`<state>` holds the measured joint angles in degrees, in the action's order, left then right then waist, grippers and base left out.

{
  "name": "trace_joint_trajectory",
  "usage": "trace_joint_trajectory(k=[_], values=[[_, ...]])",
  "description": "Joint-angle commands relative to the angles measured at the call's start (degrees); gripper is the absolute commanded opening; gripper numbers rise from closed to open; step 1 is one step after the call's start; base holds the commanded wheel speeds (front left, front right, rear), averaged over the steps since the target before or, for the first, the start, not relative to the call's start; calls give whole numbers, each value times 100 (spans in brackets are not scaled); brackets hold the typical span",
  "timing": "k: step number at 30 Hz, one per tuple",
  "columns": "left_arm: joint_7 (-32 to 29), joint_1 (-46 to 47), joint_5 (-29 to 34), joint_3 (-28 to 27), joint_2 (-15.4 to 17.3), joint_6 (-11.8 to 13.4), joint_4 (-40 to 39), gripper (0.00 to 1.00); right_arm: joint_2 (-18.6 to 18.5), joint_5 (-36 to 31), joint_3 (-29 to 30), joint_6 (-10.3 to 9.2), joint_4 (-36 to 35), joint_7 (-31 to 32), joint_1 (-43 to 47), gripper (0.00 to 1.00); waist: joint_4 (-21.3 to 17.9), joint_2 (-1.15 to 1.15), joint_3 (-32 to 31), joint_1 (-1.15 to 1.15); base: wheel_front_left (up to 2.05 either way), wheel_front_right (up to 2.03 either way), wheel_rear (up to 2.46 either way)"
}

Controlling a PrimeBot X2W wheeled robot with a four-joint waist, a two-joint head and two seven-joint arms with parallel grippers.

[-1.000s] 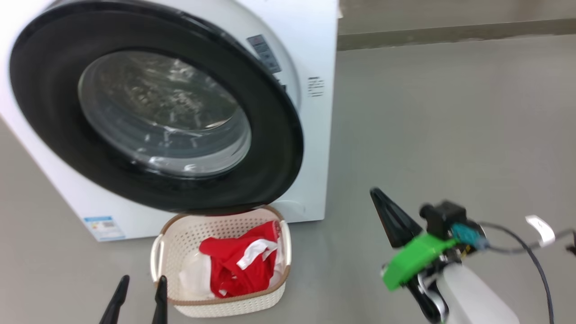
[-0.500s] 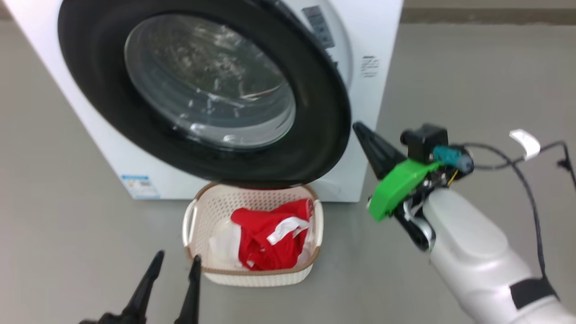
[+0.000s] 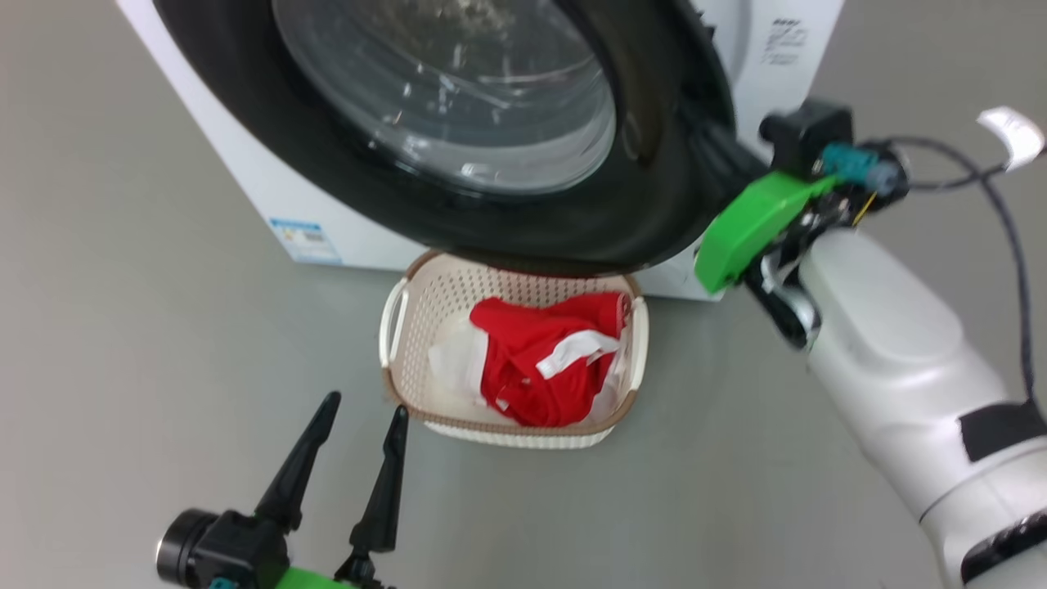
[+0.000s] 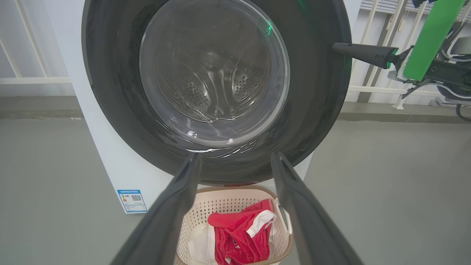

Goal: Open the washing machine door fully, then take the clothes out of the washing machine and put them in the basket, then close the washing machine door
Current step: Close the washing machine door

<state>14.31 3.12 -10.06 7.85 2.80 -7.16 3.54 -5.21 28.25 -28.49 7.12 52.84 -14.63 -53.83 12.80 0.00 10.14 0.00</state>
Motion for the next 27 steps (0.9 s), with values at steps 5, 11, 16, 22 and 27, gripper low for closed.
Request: trace_joint_trajectory(k=[5,11,16,22,27], values=[[69,385,23,-64,33,-33,-68,100,-66,-113,12,36,-106,-37,-522,0,262,0,474,0,0,0,0],[69,533,16,45,49,-33,-26,100,-229,-205,160,36,-131,-37,-921,0,360,0,793,0,0,0,0],[69,697,-22,153,47,-33,40,100,-350,-337,328,36,-143,-37,-1256,0,433,0,1053,0,0,0,0],[69,935,-45,242,35,-33,118,100,-390,-653,1046,36,-71,-37,-1496,0,480,0,1197,0,0,0,0],[69,1134,-48,347,32,-33,179,100,-336,-1088,1699,36,64,-37,-1562,0,551,0,1224,0,0,0,0]])
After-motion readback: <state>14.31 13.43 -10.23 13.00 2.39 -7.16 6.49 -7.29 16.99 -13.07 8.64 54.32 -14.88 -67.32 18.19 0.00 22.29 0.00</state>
